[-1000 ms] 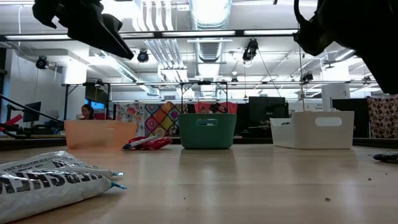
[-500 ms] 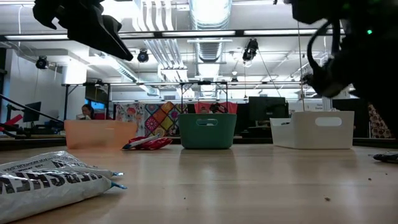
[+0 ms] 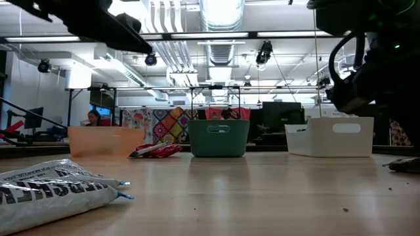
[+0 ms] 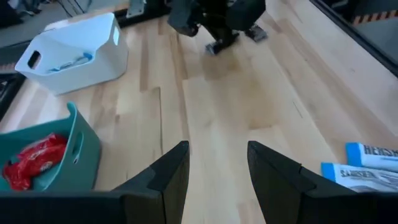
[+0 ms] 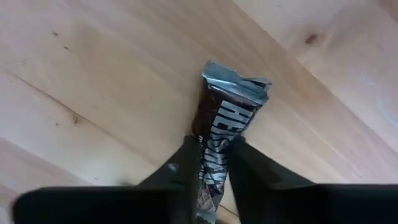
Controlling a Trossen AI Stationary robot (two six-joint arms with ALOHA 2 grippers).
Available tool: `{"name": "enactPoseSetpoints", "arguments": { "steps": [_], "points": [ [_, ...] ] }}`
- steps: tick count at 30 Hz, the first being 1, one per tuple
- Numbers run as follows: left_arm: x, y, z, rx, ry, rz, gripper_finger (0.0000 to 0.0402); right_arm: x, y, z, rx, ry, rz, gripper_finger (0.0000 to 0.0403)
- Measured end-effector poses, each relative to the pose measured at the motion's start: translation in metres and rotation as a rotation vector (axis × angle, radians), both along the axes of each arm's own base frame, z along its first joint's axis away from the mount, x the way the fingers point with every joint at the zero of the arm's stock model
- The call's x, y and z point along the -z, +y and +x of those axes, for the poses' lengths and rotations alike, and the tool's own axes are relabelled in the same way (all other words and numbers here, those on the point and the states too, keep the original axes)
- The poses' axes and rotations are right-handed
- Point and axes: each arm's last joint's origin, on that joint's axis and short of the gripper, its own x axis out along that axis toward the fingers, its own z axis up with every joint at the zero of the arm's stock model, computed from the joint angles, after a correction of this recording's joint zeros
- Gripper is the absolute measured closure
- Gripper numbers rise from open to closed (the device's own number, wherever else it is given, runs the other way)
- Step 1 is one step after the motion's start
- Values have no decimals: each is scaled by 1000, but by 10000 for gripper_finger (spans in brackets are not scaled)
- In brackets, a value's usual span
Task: Organize candy in baskets
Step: Put the black chocolate bar into the orange bin
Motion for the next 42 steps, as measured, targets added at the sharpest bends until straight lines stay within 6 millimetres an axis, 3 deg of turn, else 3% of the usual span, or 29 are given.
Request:
{"name": "enactPoseSetpoints", "arguments": {
  "steps": [5, 12, 16, 23, 27, 42],
  "points": [
    [14, 1, 1, -24, -46, -5, 255, -2, 0, 1, -13, -22, 0, 386],
    [12, -2, 2, 49, -92, -68, 255, -21, -3, 6, -46, -129, 6, 386],
    [13, -7, 8, 137, -124, -90, 255, -38, -8, 19, -104, -331, 14, 386],
    [22, -14, 27, 172, -221, -37, 255, -65, -18, 59, -293, -843, 9, 386],
    [30, -15, 37, 179, -258, -8, 255, -71, -24, 73, -392, -1012, 16, 386],
    [47, -8, 64, 206, -433, 15, 255, -76, -40, 83, -479, -1123, 14, 385]
  ]
}}
